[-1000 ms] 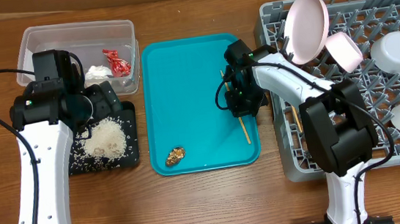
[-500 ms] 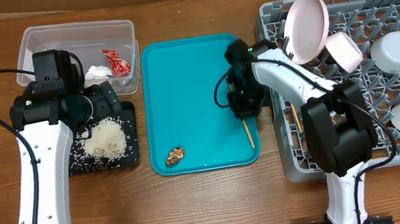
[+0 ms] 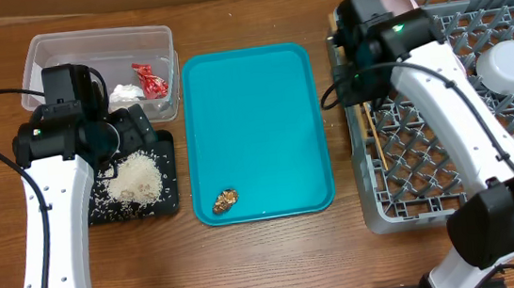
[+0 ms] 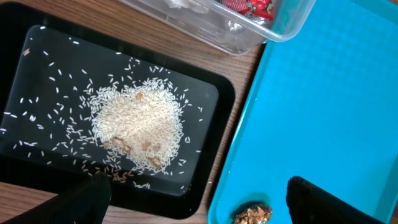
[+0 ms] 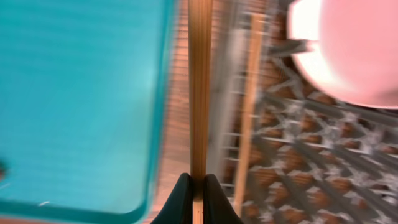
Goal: Sort waste into correct bins and load items into the dishwasher
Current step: 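Carry the chopstick with the right gripper and lay it in the rack, then reach the left gripper to the brown food scrap and grasp it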
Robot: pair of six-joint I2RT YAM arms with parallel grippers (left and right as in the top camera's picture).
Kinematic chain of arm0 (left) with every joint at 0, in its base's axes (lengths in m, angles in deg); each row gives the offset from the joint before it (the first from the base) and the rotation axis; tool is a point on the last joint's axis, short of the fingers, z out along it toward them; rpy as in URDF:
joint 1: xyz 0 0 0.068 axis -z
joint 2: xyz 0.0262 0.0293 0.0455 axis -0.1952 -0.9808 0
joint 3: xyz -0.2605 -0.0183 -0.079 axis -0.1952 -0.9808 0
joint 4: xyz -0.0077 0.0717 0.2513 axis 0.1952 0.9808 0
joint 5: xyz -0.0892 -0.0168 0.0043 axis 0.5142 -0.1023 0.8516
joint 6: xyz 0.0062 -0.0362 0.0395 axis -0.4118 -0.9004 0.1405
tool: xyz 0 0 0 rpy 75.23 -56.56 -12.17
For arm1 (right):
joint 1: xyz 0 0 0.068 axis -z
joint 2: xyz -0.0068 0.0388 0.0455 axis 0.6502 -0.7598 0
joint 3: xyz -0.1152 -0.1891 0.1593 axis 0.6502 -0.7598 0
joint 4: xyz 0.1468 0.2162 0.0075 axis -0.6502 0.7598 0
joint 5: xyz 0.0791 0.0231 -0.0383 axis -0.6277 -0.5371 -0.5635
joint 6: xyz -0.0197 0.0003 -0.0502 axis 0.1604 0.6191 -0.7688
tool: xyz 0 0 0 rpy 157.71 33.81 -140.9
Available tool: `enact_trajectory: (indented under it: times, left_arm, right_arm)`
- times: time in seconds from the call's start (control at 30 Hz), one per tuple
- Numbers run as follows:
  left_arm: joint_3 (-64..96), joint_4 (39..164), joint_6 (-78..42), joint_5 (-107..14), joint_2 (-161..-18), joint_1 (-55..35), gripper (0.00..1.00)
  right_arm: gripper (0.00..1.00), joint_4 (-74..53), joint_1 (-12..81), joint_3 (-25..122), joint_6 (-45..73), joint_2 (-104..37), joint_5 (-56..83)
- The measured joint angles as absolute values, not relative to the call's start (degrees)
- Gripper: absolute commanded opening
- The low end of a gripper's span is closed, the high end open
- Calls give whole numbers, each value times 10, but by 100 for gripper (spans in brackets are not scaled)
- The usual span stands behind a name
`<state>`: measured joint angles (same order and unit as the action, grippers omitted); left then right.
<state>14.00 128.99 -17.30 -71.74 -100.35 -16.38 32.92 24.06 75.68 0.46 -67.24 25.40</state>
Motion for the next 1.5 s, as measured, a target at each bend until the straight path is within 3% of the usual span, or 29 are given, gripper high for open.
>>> enact_trajectory:
  times: [0.23,0.5,0.53,0.57,0.63,1.0,1.13,1.2,1.27,1.3,1.33,1.37,1.4,1.5]
  left_arm:
    - [140,1290,-173,-717,-1004,-164,92]
    - [140,1290,-173,-717,-1004,-164,98]
    - [140,1290,-173,-717,-1004,-164,98]
    - [140,1290,-173,-717,-1004,-164,98]
    - [140,1290,-173,-717,-1004,-164,100]
    - [140,1291,-173,-697,-1004,-164,100]
    - [140,1291,-156,-690,-1004,-149,100]
    - [140,1291,-142,-687,-1004,-130,100]
    - [140,1290,-129,-684,-1004,-107,100]
    - [140,1289,-123,-684,-1004,-92,100]
    - [140,1287,-114,-682,-1004,-76,100]
    - [140,1285,-109,-682,-1004,-60,100]
    - [140,1282,-100,-682,-1004,-42,100]
    - [140,1283,-81,-680,-1005,0,100]
  right_arm:
    - [4,322,311,712,-17,-675,264]
    - [4,278,311,635,-51,-675,242]
    - [6,278,311,631,-53,-676,238]
    - [19,276,311,628,-54,-677,233]
    - [24,275,311,627,-55,-677,228]
    - [21,305,311,635,-58,-676,200]
    - [25,290,313,639,-52,-651,196]
    - [34,280,320,639,-39,-623,192]
    - [53,272,334,642,-17,-594,188]
    - [55,269,343,644,-11,-580,188]
    - [67,268,356,647,-1,-568,187]
    - [89,267,370,649,13,-558,181]
    - [100,269,387,651,26,-548,174]
    - [100,284,438,652,39,-538,138]
